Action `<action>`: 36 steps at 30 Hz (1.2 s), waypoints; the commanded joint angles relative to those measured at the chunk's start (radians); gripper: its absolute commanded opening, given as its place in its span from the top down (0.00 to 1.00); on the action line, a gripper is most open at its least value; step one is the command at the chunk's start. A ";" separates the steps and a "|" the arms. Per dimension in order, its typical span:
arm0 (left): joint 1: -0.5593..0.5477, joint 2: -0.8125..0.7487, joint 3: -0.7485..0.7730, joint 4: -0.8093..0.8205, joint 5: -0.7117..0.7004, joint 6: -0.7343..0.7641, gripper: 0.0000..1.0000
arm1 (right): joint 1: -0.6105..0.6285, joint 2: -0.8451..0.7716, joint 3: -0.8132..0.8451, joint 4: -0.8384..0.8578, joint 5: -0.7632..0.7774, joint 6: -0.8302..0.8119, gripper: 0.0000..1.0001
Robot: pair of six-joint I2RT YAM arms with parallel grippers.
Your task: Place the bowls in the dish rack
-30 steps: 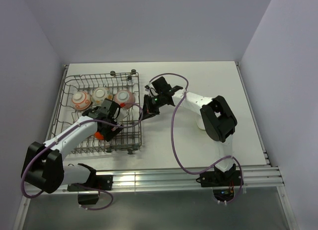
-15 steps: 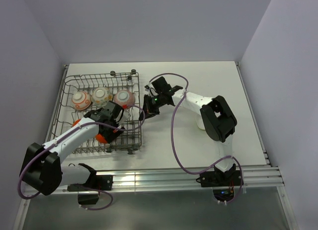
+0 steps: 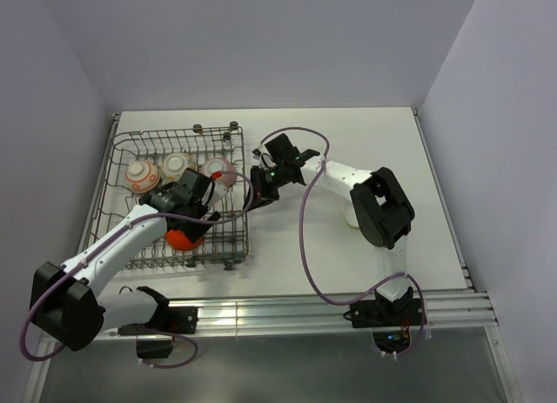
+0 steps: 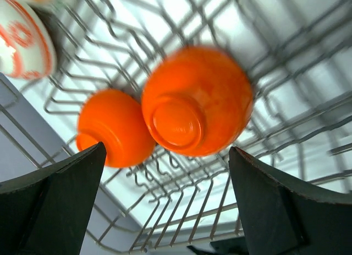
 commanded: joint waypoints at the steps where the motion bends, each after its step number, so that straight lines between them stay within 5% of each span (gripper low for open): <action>1: 0.003 -0.045 0.117 -0.005 0.085 -0.056 0.01 | 0.007 -0.011 0.027 -0.023 0.046 -0.069 0.77; 3: 0.034 -0.047 0.171 -0.008 0.154 -0.071 0.01 | 0.006 -0.024 0.027 -0.026 0.051 -0.068 0.51; 11: 0.196 -0.034 0.335 -0.034 0.421 -0.111 0.00 | -0.003 -0.083 0.017 -0.064 0.088 -0.088 0.15; 20: 0.259 -0.001 0.407 -0.011 0.715 -0.145 0.01 | -0.164 -0.221 0.041 -0.354 0.034 -0.370 0.16; 29: 0.259 0.064 0.404 0.037 0.873 -0.177 0.01 | -0.560 -0.343 0.129 -0.659 0.092 -0.867 0.21; 36: 0.259 0.065 0.386 0.141 0.837 -0.266 0.07 | -0.859 -0.269 0.163 -0.827 0.178 -1.020 0.36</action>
